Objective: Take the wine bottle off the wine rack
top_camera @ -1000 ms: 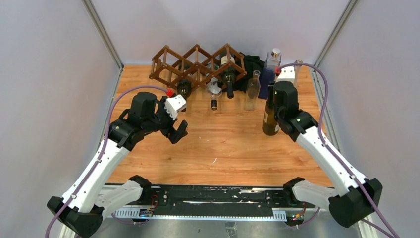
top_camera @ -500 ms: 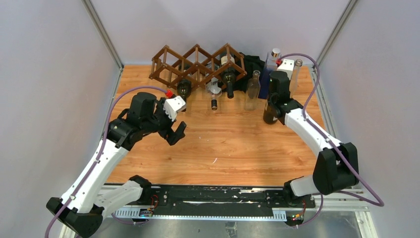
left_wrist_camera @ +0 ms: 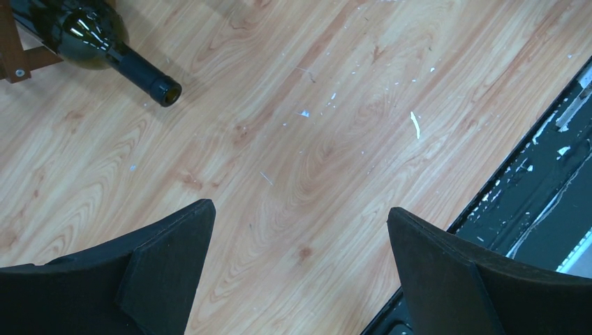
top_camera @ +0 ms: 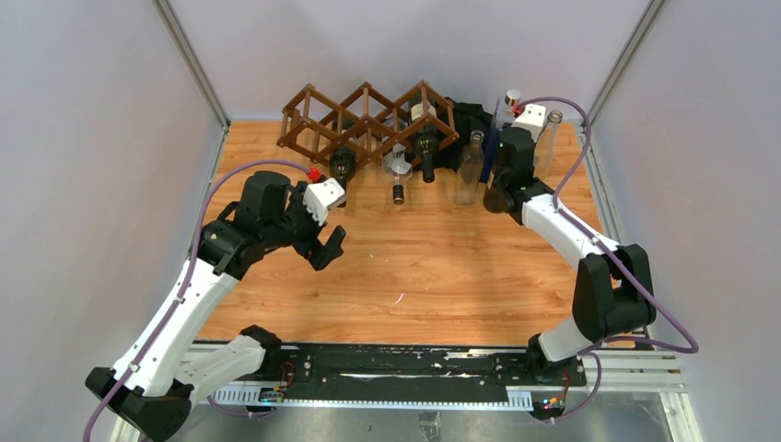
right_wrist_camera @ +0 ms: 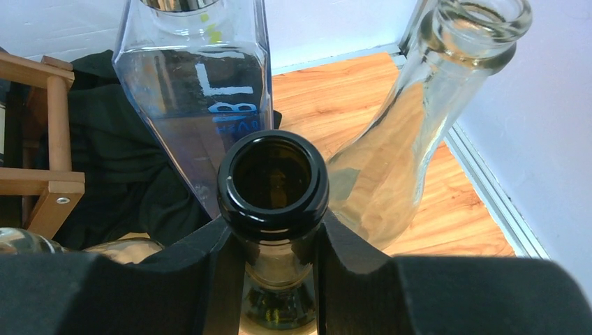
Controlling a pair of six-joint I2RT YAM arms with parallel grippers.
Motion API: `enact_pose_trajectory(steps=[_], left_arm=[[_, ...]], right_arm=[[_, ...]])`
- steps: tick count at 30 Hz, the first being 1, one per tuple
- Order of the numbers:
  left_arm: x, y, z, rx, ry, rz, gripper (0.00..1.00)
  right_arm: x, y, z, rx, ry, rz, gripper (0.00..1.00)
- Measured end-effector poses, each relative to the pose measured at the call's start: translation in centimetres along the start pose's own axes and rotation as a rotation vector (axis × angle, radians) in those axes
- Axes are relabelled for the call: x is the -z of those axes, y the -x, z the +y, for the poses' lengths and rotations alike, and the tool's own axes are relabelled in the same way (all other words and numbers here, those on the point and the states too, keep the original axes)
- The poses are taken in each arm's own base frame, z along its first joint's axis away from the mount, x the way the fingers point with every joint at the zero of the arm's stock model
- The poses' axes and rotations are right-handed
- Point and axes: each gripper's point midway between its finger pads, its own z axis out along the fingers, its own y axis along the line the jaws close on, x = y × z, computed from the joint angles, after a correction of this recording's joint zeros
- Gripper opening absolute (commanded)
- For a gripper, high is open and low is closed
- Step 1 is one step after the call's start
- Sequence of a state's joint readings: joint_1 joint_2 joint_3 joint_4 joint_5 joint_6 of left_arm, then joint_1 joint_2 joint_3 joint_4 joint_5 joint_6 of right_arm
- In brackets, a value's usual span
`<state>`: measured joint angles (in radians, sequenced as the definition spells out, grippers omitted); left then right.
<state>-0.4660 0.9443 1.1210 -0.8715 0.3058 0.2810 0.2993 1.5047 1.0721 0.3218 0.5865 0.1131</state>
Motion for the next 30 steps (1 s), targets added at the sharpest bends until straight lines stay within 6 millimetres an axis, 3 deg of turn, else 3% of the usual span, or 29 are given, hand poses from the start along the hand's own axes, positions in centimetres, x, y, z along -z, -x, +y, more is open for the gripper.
enact_pose_trajectory(steps=[6,9,12,15,19,24,27,30], left_arm=[[0.0,0.1,0.1,-0.015,0.000,-0.002,1.00],[0.1,0.3,0.1,-0.017,0.001,-0.007,1.00],[0.2,0.4,0.1,-0.019,0.002,-0.011,1.00],[0.2,0.4,0.1,-0.020,0.002,-0.010,1.00],[0.2,0.4,0.1,-0.022,0.002,-0.011,1.00],[0.2,0.9,0.3,-0.023,0.005,-0.013,1.00],[0.1,1.1,0.8,-0.025,0.020,-0.004,1.00],[-0.3,1.2,1.2,-0.023,0.032,0.008,1.00]], right_arm=[[0.0,0.0,-0.1,-0.021,-0.006,0.010,0.50],[0.0,0.3,0.0,-0.033,-0.006,0.014,0.63],[0.0,0.8,0.1,-0.042,-0.005,0.009,0.69],[0.1,1.2,0.1,-0.049,-0.005,0.007,0.88],[0.7,2.6,-0.1,-0.043,0.007,0.001,0.92],[3.3,7.2,-0.6,-0.094,0.065,-0.068,0.93],[5.5,11.8,-0.7,-0.163,0.119,-0.102,0.93],[7.5,15.0,-0.2,-0.232,0.191,-0.134,0.92]])
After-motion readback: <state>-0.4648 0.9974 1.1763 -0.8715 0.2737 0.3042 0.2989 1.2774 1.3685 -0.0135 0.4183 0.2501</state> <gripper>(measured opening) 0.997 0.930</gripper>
